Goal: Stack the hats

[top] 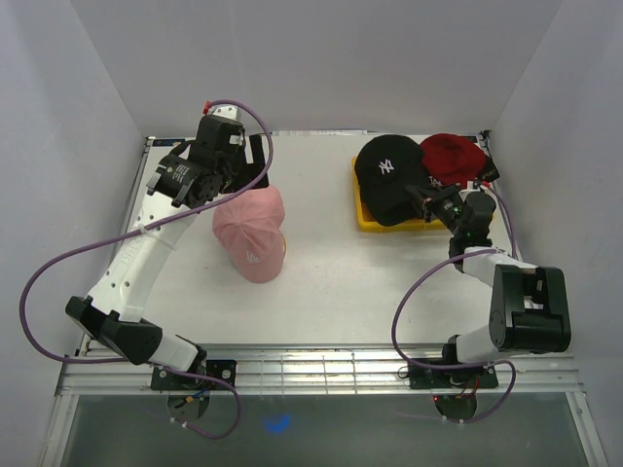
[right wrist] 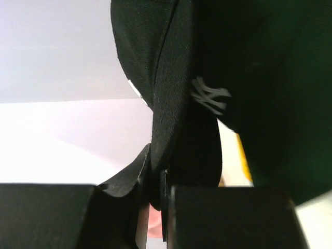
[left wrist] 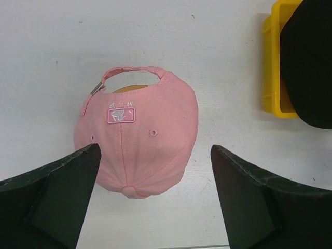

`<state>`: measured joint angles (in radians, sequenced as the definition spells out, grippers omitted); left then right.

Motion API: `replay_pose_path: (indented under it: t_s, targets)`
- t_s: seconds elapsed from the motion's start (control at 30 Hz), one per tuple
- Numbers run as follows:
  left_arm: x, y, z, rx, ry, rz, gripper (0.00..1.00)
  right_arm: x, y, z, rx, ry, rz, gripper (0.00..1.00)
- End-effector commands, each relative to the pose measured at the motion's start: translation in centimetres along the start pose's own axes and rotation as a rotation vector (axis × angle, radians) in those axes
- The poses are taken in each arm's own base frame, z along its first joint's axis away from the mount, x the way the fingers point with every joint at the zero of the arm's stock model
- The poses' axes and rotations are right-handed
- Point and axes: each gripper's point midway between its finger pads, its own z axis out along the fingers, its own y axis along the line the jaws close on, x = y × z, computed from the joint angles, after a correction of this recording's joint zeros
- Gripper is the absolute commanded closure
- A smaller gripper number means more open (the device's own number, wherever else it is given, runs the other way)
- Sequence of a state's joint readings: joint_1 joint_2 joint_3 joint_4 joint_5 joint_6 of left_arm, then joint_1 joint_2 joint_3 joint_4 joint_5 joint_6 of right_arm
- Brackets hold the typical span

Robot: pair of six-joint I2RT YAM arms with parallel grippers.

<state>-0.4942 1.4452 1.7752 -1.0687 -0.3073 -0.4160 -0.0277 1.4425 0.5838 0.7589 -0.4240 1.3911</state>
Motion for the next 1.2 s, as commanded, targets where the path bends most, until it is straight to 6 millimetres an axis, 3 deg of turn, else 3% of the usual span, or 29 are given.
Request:
replay_pose_path:
  t_s: [0.0, 0.47, 0.5, 0.67, 0.87, 1.03, 1.17]
  targets:
    - [-0.9, 0.5, -1.6, 0.004, -0.047, -0.005, 0.02, -0.7, 7.6, 0.0, -0.261, -0.003, -0.049, 0.92]
    - [-1.9, 0.4, -1.6, -0.003, -0.069, -0.004, 0.02, -1.2, 15.3, 0.9, -0.485, 0.020, -0.118, 0.92]
    - [-2.3, 0.2, -1.8, 0.002, -0.076, -0.010, 0.02, 0.0, 16.7, 1.1, -0.512, 0.049, -0.128, 0.92]
    - [-4.0, -0.3, -2.0, 0.004, -0.102, -0.034, 0.02, 4.3, 19.9, 1.2, -0.554, 0.102, -0.106, 0.92]
    - [-9.7, -2.0, -4.4, 0.057, -0.227, -0.090, 0.02, 10.7, 20.3, 0.6, -0.529, 0.132, -0.027, 0.92]
    - [-10.6, -1.8, -4.0, 0.024, -0.254, -0.127, 0.02, 16.6, 21.2, -1.6, -0.595, 0.188, 0.053, 0.92]
    - [-11.1, -1.2, -4.2, -0.003, -0.281, -0.130, 0.02, 20.3, 19.9, -2.7, -0.581, 0.219, 0.085, 0.92]
